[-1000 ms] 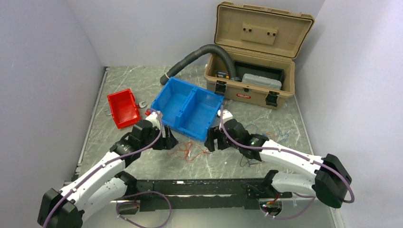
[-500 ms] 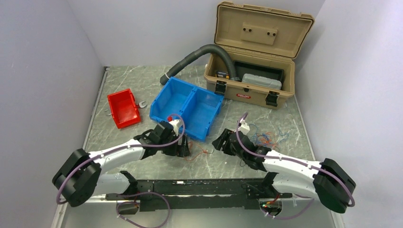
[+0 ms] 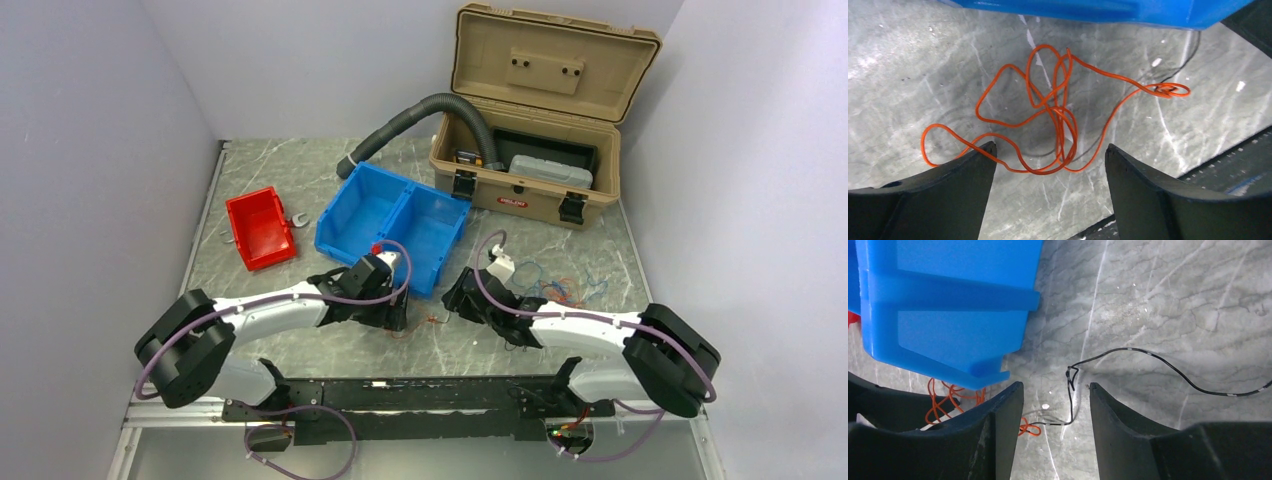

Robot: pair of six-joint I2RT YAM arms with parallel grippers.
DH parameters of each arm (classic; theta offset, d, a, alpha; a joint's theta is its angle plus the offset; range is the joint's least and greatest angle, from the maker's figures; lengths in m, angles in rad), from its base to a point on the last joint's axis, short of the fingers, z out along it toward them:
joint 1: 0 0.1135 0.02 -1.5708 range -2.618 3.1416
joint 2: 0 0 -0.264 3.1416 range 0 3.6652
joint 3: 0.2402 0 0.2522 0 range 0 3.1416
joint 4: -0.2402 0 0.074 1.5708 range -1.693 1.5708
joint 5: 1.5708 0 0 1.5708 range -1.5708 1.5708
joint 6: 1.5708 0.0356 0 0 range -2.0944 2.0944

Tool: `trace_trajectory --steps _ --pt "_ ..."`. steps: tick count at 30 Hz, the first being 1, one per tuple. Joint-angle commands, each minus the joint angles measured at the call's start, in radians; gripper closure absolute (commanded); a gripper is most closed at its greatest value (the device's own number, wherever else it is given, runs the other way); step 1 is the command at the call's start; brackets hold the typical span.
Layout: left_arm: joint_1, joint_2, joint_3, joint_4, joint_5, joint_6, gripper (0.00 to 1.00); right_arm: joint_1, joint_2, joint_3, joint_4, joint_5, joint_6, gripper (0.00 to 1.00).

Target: Untangle the cables

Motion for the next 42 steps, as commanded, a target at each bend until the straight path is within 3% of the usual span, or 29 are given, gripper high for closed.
trace_trajectory --steps 1,12,15,19,24,32,37,42 --pt "-0.033 0.052 0.057 -0.114 -0.154 -0.017 0.19 0.025 0.037 0.066 0.001 0.066 0.006 0.47" --pt "-0.050 0.088 0.045 -0.130 -0.211 -0.048 0.48 0.042 0.158 0.102 -0.034 0.090 0.041 0.54" --pt "-0.049 0.103 0.046 -0.136 -0.217 -0.049 0.59 0.042 0.180 0.112 -0.053 0.089 0.037 0.69" --pt "-0.051 0.115 0.042 -0.132 -0.223 -0.056 0.82 0.042 0.173 0.109 -0.051 0.083 0.004 1.00" --pt "-0.053 0.104 0.035 -0.138 -0.238 -0.058 0.98 0.042 0.062 0.101 -0.156 0.141 0.016 1.00" --pt "-0.045 -0.024 0.021 -0.211 -0.327 -0.059 1.00 0.012 -0.304 0.071 -0.468 0.361 0.051 1.00" --pt "0.069 -0.209 -0.012 -0.224 -0.272 -0.035 1.00 -0.045 -0.559 0.050 -0.634 0.480 0.030 1.00" --pt "0.101 -0.412 -0.023 -0.222 -0.248 -0.001 1.00 -0.094 -0.685 -0.004 -0.556 0.390 -0.111 1.00"
